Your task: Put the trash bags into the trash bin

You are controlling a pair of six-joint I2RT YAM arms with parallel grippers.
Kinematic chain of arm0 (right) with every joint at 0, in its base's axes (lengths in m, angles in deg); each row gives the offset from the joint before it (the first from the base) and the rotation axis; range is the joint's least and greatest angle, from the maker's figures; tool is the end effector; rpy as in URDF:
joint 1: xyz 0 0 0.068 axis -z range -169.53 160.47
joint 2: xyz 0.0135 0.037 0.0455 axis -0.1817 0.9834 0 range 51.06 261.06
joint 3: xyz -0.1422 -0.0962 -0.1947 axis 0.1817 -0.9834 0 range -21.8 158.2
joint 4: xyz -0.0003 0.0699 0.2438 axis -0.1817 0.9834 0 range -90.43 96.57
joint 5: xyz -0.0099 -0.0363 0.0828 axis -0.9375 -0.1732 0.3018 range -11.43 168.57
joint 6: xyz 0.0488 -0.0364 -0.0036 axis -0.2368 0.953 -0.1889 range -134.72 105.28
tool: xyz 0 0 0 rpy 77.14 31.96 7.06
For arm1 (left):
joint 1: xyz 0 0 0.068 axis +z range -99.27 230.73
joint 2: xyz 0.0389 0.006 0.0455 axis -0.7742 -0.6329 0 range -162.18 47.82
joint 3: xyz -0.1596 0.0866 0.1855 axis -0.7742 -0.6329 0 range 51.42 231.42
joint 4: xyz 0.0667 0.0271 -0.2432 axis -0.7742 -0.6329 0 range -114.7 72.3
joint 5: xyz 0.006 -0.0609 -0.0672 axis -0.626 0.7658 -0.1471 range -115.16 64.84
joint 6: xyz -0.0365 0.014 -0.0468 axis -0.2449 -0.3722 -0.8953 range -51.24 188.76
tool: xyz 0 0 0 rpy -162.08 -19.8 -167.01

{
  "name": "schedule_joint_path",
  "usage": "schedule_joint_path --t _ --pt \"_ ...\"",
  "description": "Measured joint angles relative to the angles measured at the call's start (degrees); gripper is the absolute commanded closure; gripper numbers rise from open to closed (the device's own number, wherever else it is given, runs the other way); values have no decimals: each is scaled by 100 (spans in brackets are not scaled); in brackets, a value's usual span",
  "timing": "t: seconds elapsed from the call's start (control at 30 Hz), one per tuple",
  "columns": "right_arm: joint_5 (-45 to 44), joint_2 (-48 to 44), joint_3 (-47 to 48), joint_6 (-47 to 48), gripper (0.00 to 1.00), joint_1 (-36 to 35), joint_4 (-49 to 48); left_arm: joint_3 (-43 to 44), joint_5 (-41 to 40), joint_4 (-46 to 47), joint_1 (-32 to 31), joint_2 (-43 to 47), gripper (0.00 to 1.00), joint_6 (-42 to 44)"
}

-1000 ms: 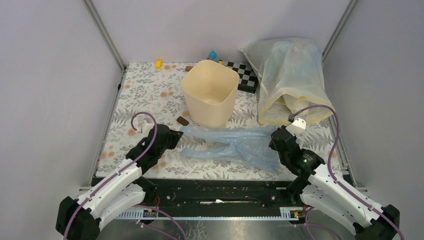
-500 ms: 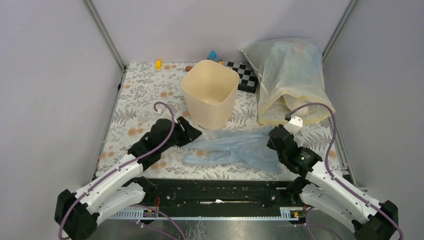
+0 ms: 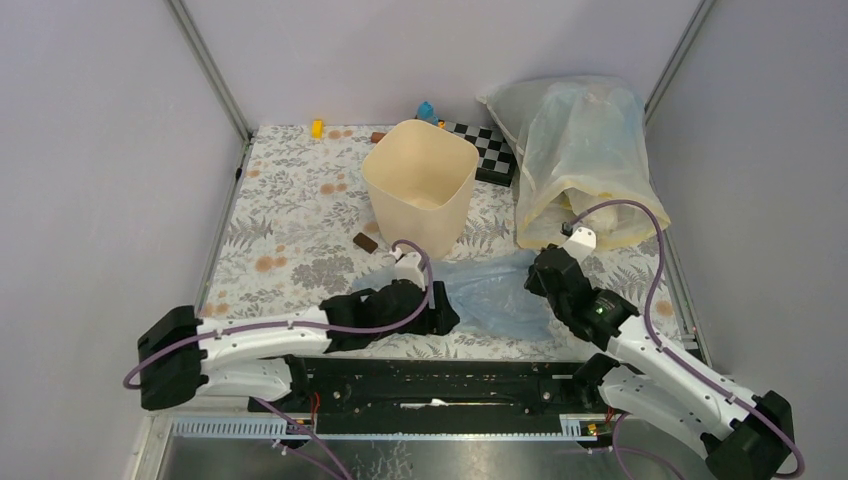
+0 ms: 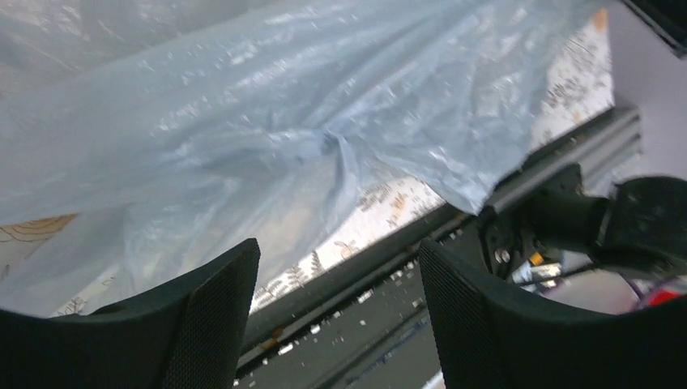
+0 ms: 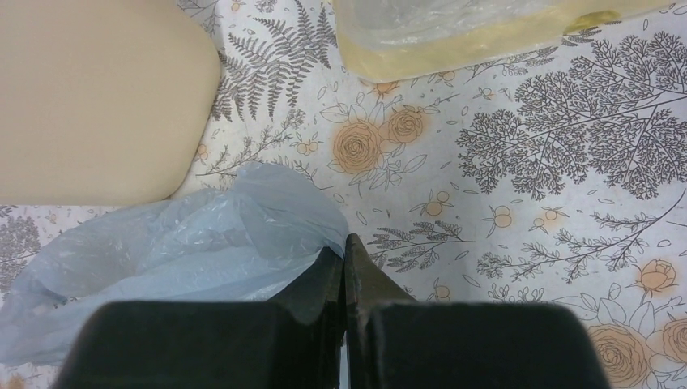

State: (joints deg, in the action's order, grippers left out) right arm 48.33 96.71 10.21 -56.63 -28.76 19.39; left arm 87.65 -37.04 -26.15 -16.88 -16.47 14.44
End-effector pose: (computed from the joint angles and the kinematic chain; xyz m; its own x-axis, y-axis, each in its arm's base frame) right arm 0.1568 0.0985 0.2325 -0.4652 0.3650 -0.8064 0.1209 0.9287 0.3506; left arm 0.1016 -0.2218 0.2101 -0.8160 -0.1062 -0.5682 0.3069 0.7534 -0.5816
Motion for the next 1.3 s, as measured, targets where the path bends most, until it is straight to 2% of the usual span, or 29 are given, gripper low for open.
schedule_joint_path --t 0.3,0.43,0.6,0.7,0.83,0.93,0.97,1.07,1.13,1.3 --pt "-4 -236 0 7 100 0 0 522 -1016 59 -70 -973 34 -24" --pt "0 -238 0 7 100 0 0 789 -1340 33 -68 -1333 56 -61" --pt "-79 -245 0 0 100 0 55 890 -1821 -297 -4 -1499 69 -380" --pt "-264 -315 4 -2 100 0 227 494 -1781 -267 415 -1294 72 -514" --pt "-501 -529 22 -2 100 0 417 -667 -1626 -304 1482 -304 73 -546" --pt "-621 -612 63 0 100 0 487 -1137 -1480 -570 2048 584 71 -470" --pt "-632 -605 74 0 100 2 496 -1191 -1401 -610 2164 822 66 -411" --pt "-621 -490 103 2 100 2 492 -1217 -931 -485 2312 1432 43 -107" --pt "-586 -374 107 2 100 2 472 -1220 -487 -258 2312 1665 35 33" --pt "-431 -146 114 0 100 0 376 -1213 317 284 1930 1624 33 17"
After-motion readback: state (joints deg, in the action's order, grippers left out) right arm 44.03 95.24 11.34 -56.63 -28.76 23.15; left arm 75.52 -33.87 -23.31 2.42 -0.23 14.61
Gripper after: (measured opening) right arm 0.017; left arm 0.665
